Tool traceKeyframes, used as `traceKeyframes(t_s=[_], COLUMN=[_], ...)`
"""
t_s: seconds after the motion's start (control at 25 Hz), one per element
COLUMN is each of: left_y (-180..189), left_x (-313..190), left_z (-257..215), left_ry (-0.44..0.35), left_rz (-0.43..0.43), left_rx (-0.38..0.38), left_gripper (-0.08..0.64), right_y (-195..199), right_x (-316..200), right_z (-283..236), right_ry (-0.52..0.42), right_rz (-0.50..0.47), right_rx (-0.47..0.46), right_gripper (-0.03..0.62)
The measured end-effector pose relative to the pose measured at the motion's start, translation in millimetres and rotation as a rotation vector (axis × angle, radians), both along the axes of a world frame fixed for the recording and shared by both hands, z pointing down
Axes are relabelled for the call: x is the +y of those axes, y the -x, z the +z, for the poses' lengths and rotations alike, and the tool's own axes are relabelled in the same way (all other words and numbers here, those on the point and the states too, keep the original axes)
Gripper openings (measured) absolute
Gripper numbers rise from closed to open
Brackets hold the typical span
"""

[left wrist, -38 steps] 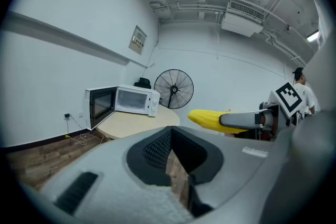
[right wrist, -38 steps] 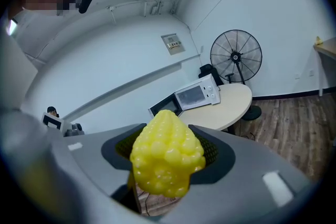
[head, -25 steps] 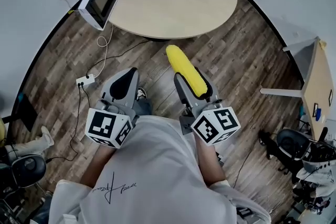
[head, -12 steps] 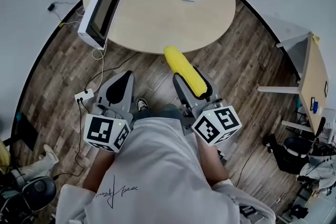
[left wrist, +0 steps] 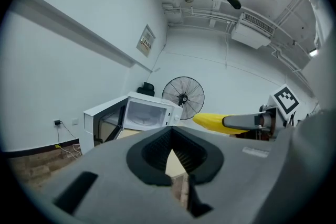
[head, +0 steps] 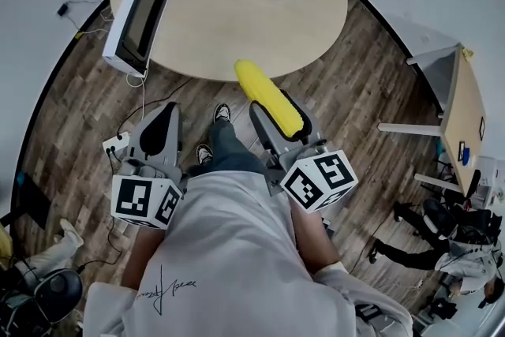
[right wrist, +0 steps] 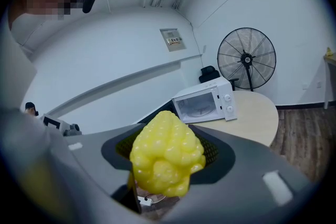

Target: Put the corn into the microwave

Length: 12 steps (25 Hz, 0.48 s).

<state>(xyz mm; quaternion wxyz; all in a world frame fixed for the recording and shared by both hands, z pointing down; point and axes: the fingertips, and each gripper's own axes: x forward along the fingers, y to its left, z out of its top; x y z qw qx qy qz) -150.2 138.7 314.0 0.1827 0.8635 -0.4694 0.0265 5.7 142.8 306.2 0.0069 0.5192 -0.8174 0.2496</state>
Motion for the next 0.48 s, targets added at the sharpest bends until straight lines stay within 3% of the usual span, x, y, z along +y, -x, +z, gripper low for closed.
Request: traceKeyframes(t_s=[0.48], left_y=[-19], left_x=[-59], left_z=[4], left_ry=[0.024], left_rz=[0.003], left_rx=[-0.017], left_gripper=[-0.011], right_y=[-5], right_x=[-64], right_z=[8], right_ry=[0.007], right_rz=[-0.052], right_rx=[0.0], right_gripper=[0.262])
